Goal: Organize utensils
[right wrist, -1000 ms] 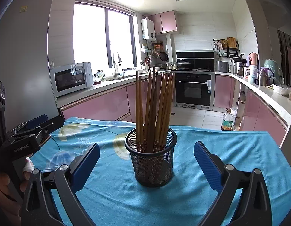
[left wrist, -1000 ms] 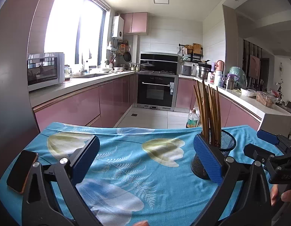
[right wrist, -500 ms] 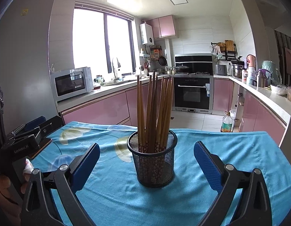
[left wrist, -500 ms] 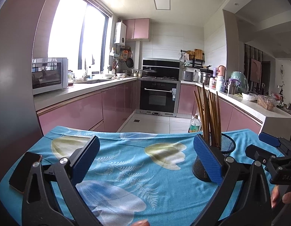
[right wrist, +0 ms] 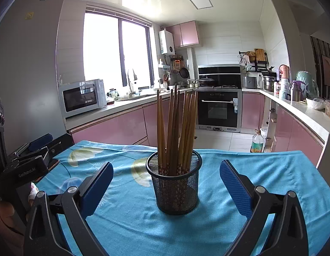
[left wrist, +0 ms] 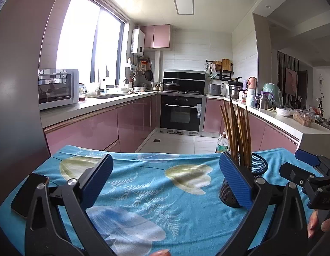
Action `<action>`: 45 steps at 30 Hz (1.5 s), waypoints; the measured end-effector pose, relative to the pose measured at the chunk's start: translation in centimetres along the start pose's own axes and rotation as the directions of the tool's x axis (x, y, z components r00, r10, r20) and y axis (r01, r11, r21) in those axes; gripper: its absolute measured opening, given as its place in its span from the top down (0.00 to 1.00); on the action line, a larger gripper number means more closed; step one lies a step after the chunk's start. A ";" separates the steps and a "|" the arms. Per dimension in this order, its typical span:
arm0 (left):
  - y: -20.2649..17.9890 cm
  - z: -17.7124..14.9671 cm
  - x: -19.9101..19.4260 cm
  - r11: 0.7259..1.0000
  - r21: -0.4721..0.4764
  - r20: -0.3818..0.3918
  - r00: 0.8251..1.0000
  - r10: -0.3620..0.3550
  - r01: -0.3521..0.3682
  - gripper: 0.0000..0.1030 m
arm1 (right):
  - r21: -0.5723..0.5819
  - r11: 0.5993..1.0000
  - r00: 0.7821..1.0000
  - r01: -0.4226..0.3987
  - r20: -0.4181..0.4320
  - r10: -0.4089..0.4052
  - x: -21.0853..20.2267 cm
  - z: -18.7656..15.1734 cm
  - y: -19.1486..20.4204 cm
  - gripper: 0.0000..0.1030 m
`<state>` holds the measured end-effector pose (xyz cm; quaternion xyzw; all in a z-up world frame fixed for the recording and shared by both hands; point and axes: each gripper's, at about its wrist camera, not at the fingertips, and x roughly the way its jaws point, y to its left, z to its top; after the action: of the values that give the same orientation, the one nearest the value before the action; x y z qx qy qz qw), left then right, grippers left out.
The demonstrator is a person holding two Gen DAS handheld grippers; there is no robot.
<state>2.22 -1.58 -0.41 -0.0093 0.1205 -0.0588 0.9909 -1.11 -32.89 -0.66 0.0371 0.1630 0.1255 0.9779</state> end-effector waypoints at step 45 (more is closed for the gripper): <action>0.0 -0.4 -0.6 1.000 0.005 0.019 1.000 0.019 -0.019 0.05 | 0.005 0.999 0.997 0.045 0.066 -0.045 -1.0 0.4 -0.1 0.06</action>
<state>1.59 -1.51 -0.63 -0.0060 0.1111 -0.0498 0.9925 -1.85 -33.26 0.00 0.0393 0.1317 0.1018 0.9853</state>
